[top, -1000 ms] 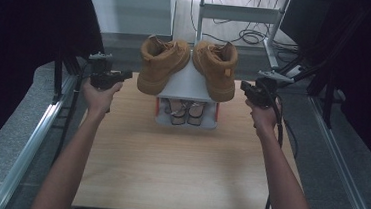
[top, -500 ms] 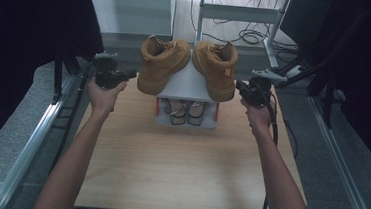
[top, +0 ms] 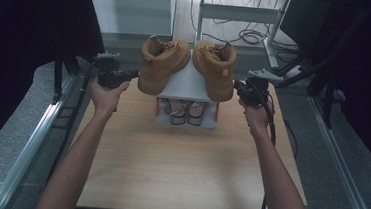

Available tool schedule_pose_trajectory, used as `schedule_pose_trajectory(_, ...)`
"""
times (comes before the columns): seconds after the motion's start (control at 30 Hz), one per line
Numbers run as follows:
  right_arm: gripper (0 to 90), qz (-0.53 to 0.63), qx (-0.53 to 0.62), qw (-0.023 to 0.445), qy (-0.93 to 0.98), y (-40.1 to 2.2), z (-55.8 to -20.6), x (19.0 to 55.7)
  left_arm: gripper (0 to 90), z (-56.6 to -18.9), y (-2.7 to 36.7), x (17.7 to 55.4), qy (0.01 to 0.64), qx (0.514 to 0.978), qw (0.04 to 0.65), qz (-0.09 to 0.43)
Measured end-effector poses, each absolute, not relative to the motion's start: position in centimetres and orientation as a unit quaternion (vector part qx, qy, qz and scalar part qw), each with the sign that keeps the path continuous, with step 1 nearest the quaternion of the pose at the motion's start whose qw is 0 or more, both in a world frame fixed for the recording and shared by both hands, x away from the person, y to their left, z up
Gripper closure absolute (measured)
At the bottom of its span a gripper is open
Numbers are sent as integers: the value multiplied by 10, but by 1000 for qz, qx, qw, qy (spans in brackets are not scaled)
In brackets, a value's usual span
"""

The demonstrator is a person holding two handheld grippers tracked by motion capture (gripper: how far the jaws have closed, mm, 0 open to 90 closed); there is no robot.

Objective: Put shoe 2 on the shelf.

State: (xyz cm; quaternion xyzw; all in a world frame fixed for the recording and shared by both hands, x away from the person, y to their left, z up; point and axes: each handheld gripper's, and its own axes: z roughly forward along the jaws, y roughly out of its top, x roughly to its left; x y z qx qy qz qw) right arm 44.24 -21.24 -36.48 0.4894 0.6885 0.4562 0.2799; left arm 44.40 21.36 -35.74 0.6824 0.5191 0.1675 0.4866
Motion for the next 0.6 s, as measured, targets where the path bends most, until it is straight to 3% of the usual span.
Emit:
schedule_pose_trajectory(0.33, 894, 463, 472, 275, 698, -197, -366, 441, 900, -357, 207, 443, 516, 684, 487, 168)
schedule_pose_trajectory(0.43, 894, 465, 469, 272, 700, -193, -366, 441, 900, -358, 205, 443, 507, 678, 514, 136)
schedule_pose_trajectory(0.6, 894, 465, 467, 273, 701, -188, -366, 441, 900, -352, 186, 443, 497, 688, 507, 152)
